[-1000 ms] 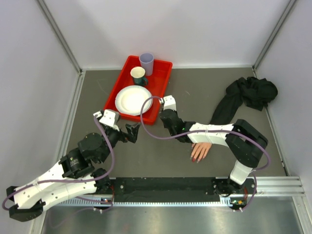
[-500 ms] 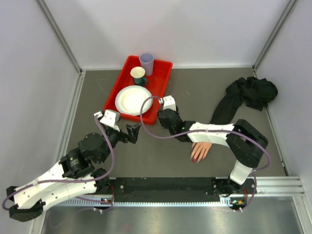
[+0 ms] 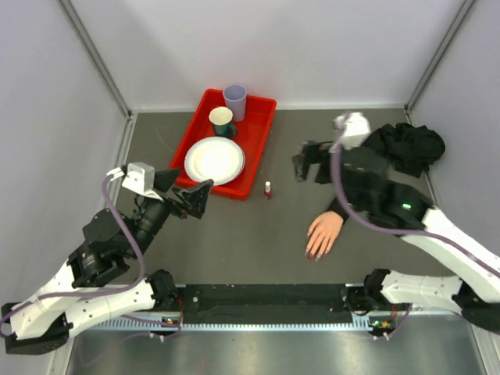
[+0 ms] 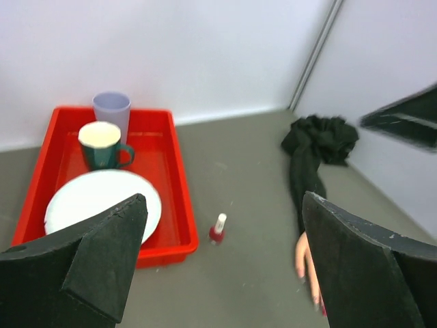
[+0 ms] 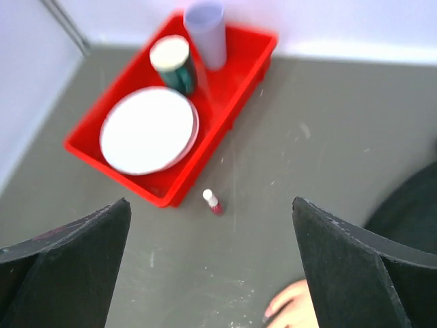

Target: Paint the nails

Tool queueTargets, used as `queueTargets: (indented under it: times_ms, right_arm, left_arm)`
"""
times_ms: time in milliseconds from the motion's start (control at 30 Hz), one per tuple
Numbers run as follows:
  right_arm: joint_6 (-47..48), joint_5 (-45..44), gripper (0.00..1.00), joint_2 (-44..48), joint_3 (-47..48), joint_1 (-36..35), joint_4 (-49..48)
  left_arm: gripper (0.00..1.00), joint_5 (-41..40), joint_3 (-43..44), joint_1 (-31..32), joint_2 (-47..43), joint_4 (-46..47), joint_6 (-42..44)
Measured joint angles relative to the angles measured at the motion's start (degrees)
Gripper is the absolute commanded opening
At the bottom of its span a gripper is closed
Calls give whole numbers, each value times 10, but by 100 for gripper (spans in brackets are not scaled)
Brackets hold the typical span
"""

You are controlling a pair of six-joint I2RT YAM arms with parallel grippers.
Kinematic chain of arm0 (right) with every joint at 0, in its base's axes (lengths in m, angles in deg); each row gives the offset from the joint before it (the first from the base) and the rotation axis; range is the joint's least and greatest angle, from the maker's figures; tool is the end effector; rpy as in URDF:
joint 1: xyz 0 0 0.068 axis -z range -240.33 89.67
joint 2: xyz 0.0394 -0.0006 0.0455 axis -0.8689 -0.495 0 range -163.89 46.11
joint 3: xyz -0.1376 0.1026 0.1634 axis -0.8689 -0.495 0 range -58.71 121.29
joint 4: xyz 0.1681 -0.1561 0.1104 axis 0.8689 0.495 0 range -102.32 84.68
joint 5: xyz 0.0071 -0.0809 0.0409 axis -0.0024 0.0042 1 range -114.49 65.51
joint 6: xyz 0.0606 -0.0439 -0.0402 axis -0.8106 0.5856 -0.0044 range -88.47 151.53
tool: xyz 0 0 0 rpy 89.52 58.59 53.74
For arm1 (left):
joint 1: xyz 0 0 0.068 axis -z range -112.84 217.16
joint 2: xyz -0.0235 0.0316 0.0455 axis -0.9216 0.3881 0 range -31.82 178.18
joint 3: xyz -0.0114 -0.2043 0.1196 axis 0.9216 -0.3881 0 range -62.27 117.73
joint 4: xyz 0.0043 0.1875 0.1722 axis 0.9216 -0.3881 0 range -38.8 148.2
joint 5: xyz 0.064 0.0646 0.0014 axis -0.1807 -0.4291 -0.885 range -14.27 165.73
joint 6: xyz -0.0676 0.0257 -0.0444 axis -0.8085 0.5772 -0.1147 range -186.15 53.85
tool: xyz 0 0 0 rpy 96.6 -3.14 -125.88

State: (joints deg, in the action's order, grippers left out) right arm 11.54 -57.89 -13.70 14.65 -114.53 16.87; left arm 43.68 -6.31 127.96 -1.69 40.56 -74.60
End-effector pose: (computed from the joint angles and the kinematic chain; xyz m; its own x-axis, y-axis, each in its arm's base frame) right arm 0.1820 0.1822 0.3868 -0.2736 0.1083 -0.9557 -0.2909 0.9378 0.1896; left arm 0.1065 -0.1094 0.4045 -0.0024 -0.2512 -0.9679 0.4886 0.8442 -0.2203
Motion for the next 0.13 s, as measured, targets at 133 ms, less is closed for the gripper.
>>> queueTargets:
  times_ms: [133]
  right_arm:
    - [18, -10, 99, 89, 59, 0, 86]
  left_arm:
    - [99, 13, 40, 0, 16, 11, 3]
